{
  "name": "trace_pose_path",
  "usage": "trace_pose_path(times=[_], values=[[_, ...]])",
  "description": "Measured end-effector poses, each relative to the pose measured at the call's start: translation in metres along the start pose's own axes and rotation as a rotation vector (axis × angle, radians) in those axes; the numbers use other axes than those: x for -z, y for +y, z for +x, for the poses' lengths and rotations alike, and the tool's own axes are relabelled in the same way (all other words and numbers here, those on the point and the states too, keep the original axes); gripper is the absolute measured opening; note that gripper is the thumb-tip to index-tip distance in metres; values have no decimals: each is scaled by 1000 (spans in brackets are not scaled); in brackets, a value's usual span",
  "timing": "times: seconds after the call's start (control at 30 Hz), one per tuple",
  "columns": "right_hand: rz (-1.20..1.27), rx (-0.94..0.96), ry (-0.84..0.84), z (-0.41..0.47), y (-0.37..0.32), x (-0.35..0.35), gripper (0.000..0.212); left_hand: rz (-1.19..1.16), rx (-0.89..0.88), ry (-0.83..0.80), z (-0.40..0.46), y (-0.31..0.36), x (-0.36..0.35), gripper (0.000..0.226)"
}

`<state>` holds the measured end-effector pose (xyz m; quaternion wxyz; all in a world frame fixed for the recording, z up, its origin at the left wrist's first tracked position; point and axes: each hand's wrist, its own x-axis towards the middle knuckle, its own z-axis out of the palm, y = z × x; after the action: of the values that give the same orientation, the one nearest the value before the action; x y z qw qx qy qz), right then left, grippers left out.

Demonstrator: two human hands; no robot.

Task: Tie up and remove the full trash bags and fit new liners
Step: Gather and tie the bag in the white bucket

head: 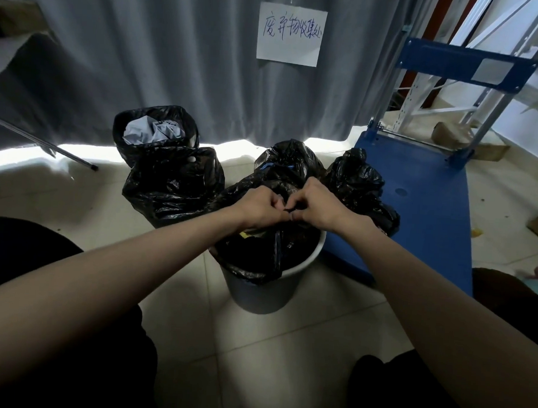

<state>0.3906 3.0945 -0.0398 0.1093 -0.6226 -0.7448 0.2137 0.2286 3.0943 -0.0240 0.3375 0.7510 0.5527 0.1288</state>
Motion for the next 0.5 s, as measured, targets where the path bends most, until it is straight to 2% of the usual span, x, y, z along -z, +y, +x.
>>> trace_pose_path(times=[0.03,0.1,0.2,0.37,0.5], values=[[4,-1,26,2,0,0,8,-7,1,6,-2,1,-1,20],[21,-13,50,4,3,2,20,26,-3,8,-6,2,-6,31],[31,-52,82,3,2,6,27,215,8,-3,-14,-1,-15,46],[24,-136,117,2,8,11,16,427,-5,-7,-31,-4,-22,28],[-33,-208,31,1,11,10,15,482,14,-111,-34,-4,-10,23]])
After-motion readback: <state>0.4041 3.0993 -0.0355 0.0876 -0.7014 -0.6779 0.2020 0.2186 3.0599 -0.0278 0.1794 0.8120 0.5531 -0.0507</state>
